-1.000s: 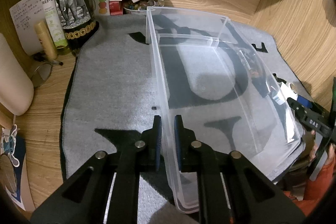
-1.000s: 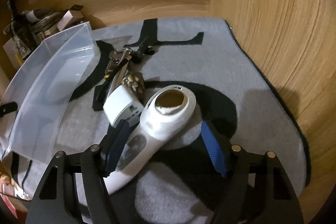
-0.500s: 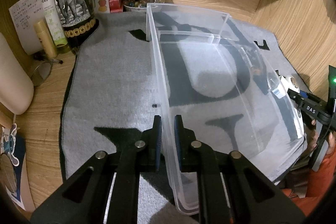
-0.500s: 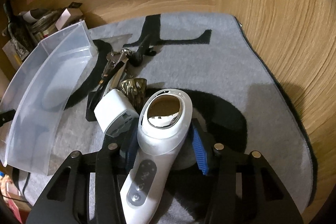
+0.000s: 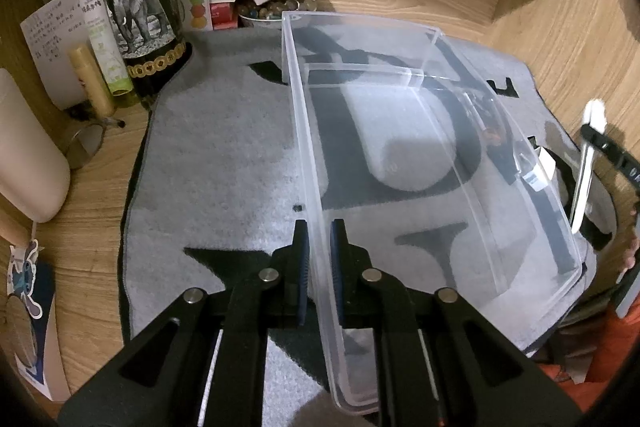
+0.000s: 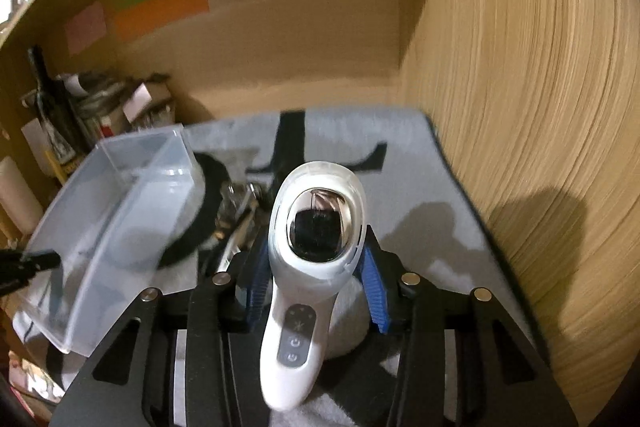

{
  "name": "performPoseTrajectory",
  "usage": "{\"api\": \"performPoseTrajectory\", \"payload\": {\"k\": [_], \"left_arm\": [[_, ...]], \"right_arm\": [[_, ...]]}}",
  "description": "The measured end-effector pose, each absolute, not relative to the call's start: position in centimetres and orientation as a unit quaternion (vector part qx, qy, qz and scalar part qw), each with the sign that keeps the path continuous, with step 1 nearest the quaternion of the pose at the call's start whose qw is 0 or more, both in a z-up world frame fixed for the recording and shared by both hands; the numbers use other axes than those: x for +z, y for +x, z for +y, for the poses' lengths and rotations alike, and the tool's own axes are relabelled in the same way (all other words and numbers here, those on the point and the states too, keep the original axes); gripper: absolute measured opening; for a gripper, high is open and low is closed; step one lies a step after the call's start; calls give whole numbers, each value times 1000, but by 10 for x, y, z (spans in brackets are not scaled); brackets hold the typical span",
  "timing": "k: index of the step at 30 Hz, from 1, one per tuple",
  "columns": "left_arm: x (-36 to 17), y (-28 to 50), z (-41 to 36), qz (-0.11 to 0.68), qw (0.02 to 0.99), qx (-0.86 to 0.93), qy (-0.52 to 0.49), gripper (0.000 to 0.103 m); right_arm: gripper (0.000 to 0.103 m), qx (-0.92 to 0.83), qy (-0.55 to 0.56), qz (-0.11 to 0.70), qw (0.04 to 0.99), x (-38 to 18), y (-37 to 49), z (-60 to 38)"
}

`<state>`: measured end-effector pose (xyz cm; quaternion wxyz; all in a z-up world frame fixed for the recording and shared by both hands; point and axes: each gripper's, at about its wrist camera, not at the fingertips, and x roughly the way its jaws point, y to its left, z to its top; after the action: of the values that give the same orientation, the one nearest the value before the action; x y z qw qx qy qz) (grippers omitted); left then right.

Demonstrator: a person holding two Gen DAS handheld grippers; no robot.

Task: Organize rigid objects
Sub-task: 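Close the right tool on the white massager and lift it, then carry the massager with the right tool over the box and lower it inside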

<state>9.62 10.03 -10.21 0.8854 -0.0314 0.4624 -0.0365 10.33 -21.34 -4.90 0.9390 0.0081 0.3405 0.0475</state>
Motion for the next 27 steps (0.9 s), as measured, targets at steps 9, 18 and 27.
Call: {"api": "performPoseTrajectory", "payload": {"k": [9,18,27], "left_arm": [[-99,95,99,454,890,-32,-23,10],[-96,92,100,444,895,-30,-17,10],[-98,90,99,443,896,-34,-22,10]], "right_arm": [[38,88,-7,269,959,3,92,-184],[38,157,-46,217,962,37,94,-132],[38,222,-56,237,944,25,107,-90]]}}
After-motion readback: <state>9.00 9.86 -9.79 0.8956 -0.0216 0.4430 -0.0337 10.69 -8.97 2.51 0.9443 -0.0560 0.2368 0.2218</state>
